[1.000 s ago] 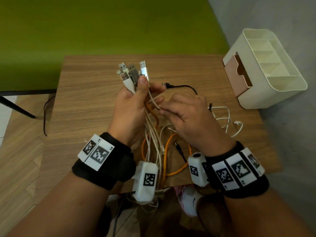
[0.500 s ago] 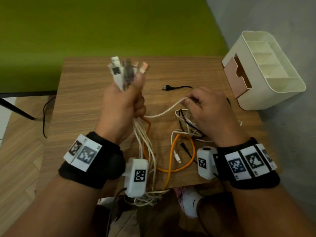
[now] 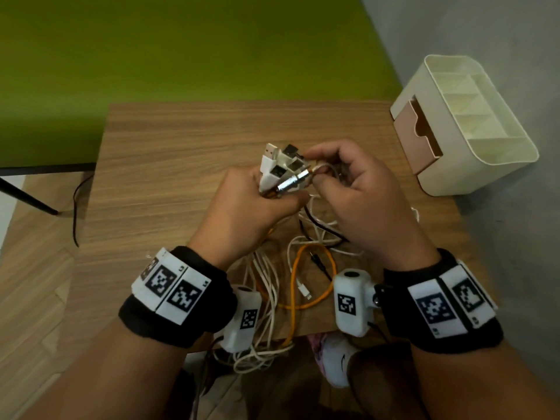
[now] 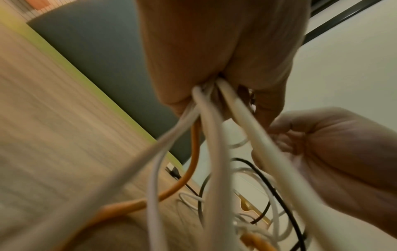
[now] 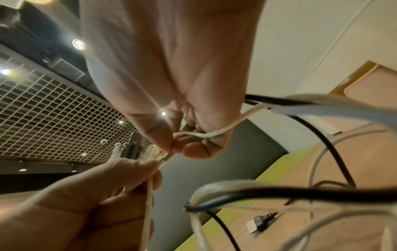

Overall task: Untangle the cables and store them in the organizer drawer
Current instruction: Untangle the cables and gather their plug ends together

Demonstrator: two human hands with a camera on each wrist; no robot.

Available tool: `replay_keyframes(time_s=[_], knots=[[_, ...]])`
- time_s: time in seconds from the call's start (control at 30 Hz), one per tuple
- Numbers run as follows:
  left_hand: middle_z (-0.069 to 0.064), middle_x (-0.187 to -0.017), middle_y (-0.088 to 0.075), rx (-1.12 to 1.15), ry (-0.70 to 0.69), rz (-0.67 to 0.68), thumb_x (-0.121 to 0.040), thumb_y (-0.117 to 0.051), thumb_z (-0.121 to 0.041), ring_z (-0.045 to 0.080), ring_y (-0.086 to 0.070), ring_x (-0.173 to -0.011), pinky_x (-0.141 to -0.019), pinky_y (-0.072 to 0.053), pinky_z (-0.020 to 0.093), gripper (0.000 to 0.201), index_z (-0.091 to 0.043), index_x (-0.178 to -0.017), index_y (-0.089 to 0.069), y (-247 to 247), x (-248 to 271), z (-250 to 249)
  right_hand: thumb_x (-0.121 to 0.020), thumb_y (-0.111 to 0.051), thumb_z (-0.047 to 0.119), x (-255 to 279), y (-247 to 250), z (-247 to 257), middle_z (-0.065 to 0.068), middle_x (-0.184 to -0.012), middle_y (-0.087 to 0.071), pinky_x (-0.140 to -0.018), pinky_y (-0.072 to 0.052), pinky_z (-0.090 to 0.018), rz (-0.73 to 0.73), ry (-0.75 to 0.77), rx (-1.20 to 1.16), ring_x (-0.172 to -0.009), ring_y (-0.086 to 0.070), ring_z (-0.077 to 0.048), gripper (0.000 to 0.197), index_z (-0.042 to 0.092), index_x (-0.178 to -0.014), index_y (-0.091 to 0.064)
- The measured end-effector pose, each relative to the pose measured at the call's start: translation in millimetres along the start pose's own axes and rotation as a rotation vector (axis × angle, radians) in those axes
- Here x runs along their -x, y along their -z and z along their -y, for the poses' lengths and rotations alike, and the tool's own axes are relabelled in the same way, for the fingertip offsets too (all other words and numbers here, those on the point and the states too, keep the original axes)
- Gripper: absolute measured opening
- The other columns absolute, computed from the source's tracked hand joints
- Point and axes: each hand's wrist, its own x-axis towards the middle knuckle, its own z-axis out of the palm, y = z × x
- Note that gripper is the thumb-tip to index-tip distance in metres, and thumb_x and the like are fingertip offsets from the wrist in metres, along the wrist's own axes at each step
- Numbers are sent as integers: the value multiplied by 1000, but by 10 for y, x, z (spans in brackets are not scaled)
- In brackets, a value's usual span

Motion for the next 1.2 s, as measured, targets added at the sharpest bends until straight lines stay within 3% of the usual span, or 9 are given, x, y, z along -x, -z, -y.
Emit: replay_keyframes(time_s=[0.1,0.17,0.3,0.53,0.77,0.93,1.03,1.1,1.2], knots=[[-17,-54,-59,-1,6,-135,-82,-75,-10,-3,-50,-51,-52,-40,18,25,-24,-66,-62,58,-19,12,-93,-59,7,-14,31,-38,11,-97,-63,-73,-43,-9,16,108,197,-88,-58,0,23,18,-111,-68],[-16,-49,-55,38,15,-257,-81,-75,-14,0,-47,-48,-50,-37,21,26,-24,-63,-59,163,-53,46,-93,-58,13,-18,74,-107,9,-92,-63,-74,-47,-24,59,143,429,-84,-59,-8,18,18,-107,-69],[-15,-50,-52,83,49,-444,-81,-74,-20,4,-46,-50,-51,-37,24,24,-24,-64,-58,408,-107,145,-97,-55,29,-79,279,-235,9,-77,-62,-65,-45,-32,110,-160,548,-75,-59,-13,12,29,-96,-66],[-8,-74,-69,-95,134,-237,-80,-78,-22,-2,-60,-63,-57,-44,13,9,-17,-82,-70,299,-129,224,-93,-66,28,-15,234,-138,16,-77,-67,-63,-44,-15,126,-82,103,-71,-59,1,6,27,-89,-71],[-16,-51,-49,27,73,-353,-83,-75,-24,2,-43,-47,-53,-37,30,29,-24,-66,-51,309,-119,222,-95,-60,27,-81,224,-334,11,-77,-58,-60,-33,-8,181,4,450,-74,-52,-2,16,19,-90,-73],[-22,-70,-66,96,-50,-292,-85,-72,-12,-8,-60,-72,-69,-44,12,11,-21,-86,-67,120,-92,90,-91,-61,28,-70,43,-374,11,-75,-50,-63,-34,-26,206,230,532,-70,-53,-13,19,16,-90,-76],[-15,-88,-74,206,-50,-124,-84,-70,-6,1,-67,-91,-81,-49,16,17,-17,-96,-71,-27,-97,112,-91,-60,25,-74,-58,-313,10,-77,-50,-65,-40,-38,188,326,491,-71,-52,-11,20,14,-88,-76],[-10,-95,-73,204,-52,-61,-86,-68,-4,2,-68,-93,-82,-50,17,19,-14,-101,-71,-53,-91,128,-91,-61,20,-81,-77,-251,8,-79,-51,-66,-40,-32,150,362,415,-72,-49,-8,17,10,-86,-74],[-21,-76,-70,154,-34,-41,-89,-66,-5,-9,-63,-71,-66,-45,10,19,-23,-93,-69,7,-92,136,-92,-63,14,-85,-51,-152,15,-78,-44,-62,-30,-13,58,353,332,-68,-43,-2,10,9,-88,-70]])
